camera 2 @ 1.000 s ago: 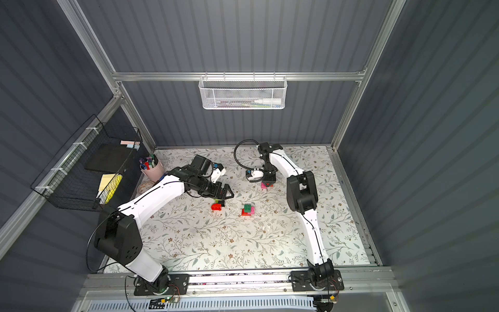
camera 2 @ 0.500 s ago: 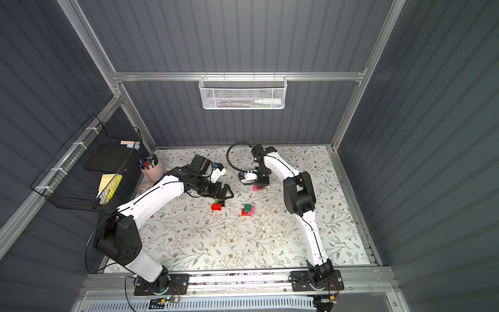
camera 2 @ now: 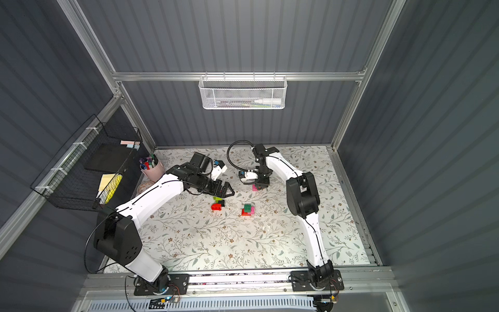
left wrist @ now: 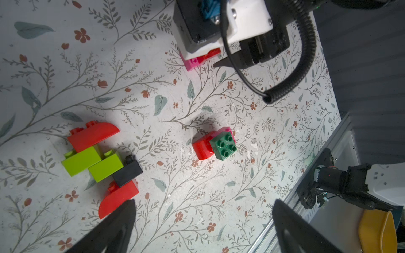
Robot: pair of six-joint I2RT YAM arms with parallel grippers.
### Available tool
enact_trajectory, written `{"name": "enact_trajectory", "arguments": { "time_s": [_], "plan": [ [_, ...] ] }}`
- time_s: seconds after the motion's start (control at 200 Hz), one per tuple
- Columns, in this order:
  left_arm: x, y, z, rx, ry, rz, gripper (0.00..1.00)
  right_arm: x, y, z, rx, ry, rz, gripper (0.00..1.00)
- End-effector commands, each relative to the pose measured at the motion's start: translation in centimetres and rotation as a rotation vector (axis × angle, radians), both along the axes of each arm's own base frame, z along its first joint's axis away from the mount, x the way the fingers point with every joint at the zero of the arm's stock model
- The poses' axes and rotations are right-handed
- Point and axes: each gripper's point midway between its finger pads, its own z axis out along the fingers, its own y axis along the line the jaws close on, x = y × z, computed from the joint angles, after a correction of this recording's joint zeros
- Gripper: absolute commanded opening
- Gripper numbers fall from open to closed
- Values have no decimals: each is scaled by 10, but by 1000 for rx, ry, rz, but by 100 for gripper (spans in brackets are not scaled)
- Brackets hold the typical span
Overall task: Assemble the letter s with lego
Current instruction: Assemble the lego brick with the lego brick, then pick up the lego brick from the center of the board.
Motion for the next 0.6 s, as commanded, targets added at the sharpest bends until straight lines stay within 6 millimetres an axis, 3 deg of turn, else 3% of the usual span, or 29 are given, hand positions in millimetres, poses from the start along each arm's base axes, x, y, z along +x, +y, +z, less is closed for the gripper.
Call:
{"name": "enact_trajectory", "arguments": {
  "time_s": [0.0,0.215,0.44,0.595],
  "plan": [
    [9,-4,1,3,-36,-60,99,6,6,29,103,-60,-18,61],
    [28,-17,-4,24,-171,-241,99,5,-5,67,321,-52,-167,65],
    [45,-49,-7,-67,-309,-475,95,-1,-19,93,557,-58,-427,69],
    [64,-62,-31,-41,-390,-570,92,-13,-28,98,687,-6,-622,77]
  ]
}}
